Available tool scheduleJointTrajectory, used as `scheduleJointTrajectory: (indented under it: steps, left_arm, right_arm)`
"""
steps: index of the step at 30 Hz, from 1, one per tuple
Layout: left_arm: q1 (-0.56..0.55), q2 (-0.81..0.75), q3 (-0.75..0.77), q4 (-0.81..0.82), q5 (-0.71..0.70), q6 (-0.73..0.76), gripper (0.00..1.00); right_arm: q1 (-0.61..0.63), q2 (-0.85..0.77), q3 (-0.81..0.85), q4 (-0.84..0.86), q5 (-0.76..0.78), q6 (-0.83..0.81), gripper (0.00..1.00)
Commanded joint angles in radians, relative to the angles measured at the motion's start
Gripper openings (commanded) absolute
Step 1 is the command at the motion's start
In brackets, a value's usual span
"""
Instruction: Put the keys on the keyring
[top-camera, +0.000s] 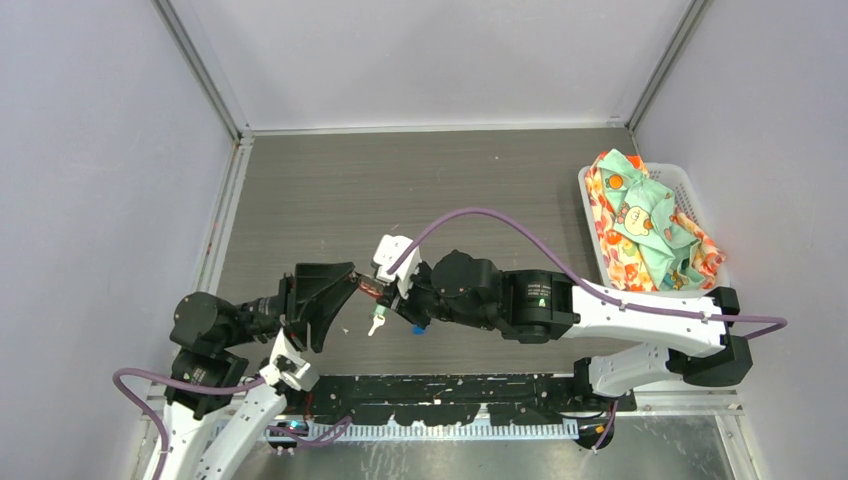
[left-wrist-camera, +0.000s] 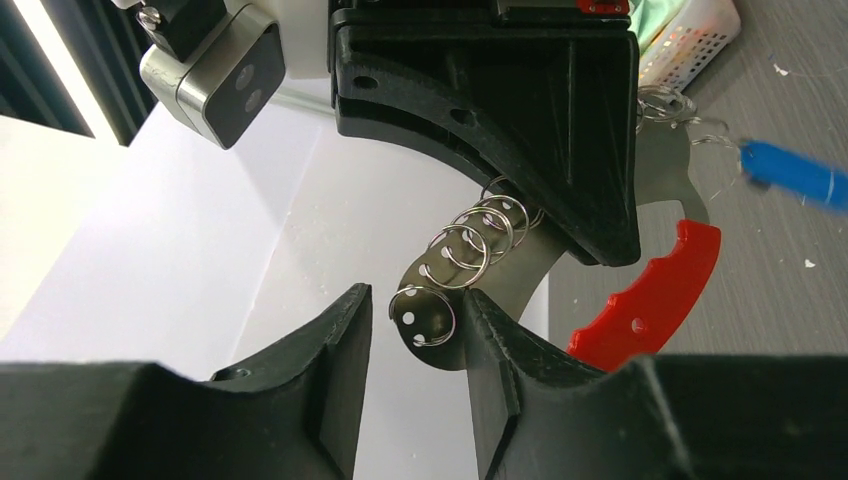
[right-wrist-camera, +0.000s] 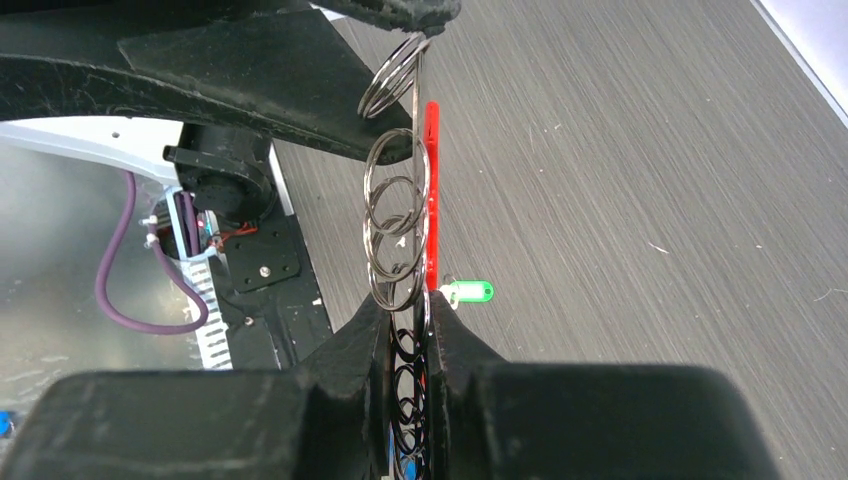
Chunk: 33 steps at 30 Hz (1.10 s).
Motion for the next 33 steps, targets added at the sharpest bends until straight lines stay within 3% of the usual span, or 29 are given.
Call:
scheduleJointTrajectory:
  steps: [1, 13, 33]
  left_arm:
    - [0.003, -0.012, -0.009, 0.063, -0.020, 0.024, 0.39]
    - [0.003, -0.020, -0.011, 0.078, -0.101, -0.004, 0.25]
    - [0.003, 0.027, 0.052, 0.142, -0.092, -0.320, 0.27]
  right_arm:
    - [-0.001, -0.011, 0.038, 0.089, 0.027, 0.045, 0.01]
    - [-0.001, -0.069, -0.033, 0.157, 0.025, 0.058, 0.01]
    - [-0.002, -0.110, -0.091, 0.224, -0.007, 0.046, 0.01]
